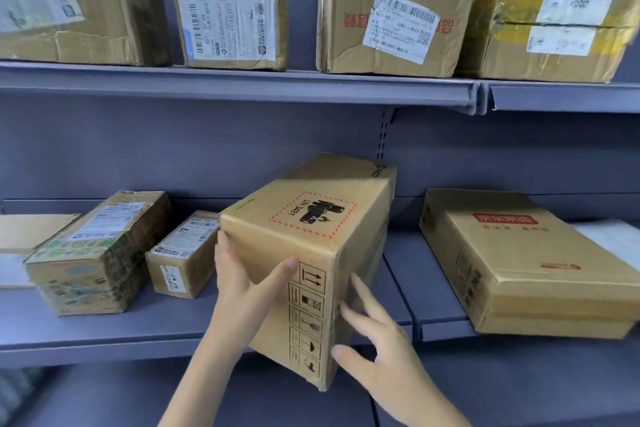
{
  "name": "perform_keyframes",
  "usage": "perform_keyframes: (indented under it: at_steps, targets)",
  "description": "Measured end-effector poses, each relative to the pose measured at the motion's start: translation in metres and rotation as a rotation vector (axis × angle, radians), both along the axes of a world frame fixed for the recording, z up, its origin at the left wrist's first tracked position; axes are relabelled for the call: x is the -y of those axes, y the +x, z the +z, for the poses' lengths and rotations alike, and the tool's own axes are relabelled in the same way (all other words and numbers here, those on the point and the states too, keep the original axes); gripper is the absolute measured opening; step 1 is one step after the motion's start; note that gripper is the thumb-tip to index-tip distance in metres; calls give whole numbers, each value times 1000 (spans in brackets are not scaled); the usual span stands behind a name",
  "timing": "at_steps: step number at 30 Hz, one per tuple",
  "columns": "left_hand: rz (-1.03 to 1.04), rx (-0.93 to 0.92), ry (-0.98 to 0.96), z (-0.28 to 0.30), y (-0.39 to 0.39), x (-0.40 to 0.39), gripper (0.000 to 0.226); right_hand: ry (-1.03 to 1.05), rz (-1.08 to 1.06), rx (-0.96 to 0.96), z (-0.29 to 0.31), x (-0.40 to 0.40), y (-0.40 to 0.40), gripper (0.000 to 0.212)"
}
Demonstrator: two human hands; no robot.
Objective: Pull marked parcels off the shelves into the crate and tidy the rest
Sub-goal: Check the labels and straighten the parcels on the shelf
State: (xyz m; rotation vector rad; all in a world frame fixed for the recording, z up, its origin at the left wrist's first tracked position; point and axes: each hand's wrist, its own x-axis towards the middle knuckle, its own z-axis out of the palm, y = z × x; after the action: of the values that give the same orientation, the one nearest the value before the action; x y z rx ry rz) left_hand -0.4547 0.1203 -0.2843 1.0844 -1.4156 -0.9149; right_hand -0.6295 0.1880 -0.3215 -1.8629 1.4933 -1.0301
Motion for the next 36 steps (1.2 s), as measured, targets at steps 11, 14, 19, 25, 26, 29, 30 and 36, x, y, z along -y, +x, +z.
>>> perform_keyframes:
  at_steps: [11,14,19,25,26,29,30,36]
  targets:
    - [256,468,-292,7,-30,-4,93,15,-19,129,-7,7,-23,53]
    - [251,496,-311,6,-9,-1,94,-5,-112,178,-1,11,-46,50]
    - [86,368,-306,12,43,16,73,-5,-269,266,11,31,-83,51]
    - [-17,-52,-33,-26,59,11,86,203,-317,344,-3,91,-104,71]
    - [2,-23,40,-41,56,8,95,268,-295,337,-9,98,-101,71]
    - [22,-21,223,-76,47,-5,106,338,-245,338,-25,104,-89,64]
    - [39,-59,259,-83,44,-7,103,321,-252,356,-27,101,-86,62]
    - [-3,-250,284,-63,52,-9,78,129,-286,614,-8,69,-100,53]
